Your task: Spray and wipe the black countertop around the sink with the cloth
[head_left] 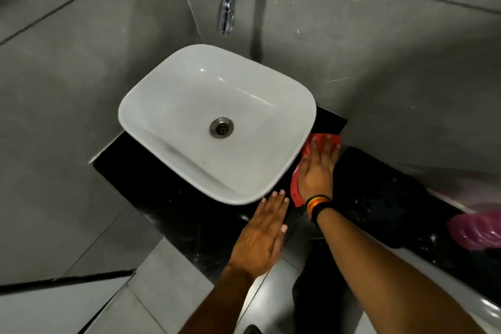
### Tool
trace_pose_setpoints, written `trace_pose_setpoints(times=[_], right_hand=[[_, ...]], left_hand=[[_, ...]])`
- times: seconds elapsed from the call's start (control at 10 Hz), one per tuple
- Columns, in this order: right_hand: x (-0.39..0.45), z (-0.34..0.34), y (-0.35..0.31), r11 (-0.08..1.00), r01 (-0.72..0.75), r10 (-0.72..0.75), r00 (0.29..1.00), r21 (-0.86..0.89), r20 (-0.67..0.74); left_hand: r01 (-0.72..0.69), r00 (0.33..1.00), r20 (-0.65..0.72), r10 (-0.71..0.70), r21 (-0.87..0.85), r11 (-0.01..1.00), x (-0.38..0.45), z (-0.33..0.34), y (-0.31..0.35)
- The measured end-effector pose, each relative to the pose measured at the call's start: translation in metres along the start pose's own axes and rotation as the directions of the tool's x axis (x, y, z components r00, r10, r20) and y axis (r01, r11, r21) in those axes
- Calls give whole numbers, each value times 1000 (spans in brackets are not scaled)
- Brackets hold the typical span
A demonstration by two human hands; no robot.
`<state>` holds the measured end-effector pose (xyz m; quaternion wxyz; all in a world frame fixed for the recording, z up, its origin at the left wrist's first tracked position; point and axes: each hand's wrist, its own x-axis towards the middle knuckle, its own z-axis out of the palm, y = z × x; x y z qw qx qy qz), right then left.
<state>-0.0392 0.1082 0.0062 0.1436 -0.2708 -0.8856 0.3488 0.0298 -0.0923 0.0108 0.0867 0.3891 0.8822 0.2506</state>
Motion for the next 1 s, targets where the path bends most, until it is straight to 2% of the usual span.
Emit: trace_pose_setpoints(times=[0.1,0.2,0.3,0.4,0.5,0.6,0.7,0.8,0.9,1.0], right_hand=[[40,-7,13,999,-37,36,999,-5,-34],[65,-16,16,996,-79,79,997,30,-8],[63,-27,26,984,-60,80,990,168,-113],[43,-40,56,969,-119,177,946,217,-271],[32,-39,89,971,-232,240,955,66,-173],[25,-22,114,917,-319,346,935,-241,77],[23,-15,125,861,-309,402,900,-405,167],[21,-24,118,855,-271,389,899,-443,200],[12,-41,101,877,-245,328,934,-412,142],[-11,-57,79,935,-80,117,990,-346,85]], left_hand=[[5,1000,5,-5,5,1000,14,9,0],[20,1000,3,-20,0,1000,13,11,-2],[27,1000,6,-27,-3,1000,13,10,-3],[36,999,23,-36,-11,999,12,9,-2],[32,999,27,-31,-15,999,13,9,-1],[15,1000,27,-14,-13,1000,14,11,-4],[2,999,32,-1,-37,999,14,11,-5],[-13,1000,24,13,-13,1000,14,13,-6],[-27,1000,-7,28,60,998,17,9,-4],[-84,996,54,76,159,984,17,4,11]])
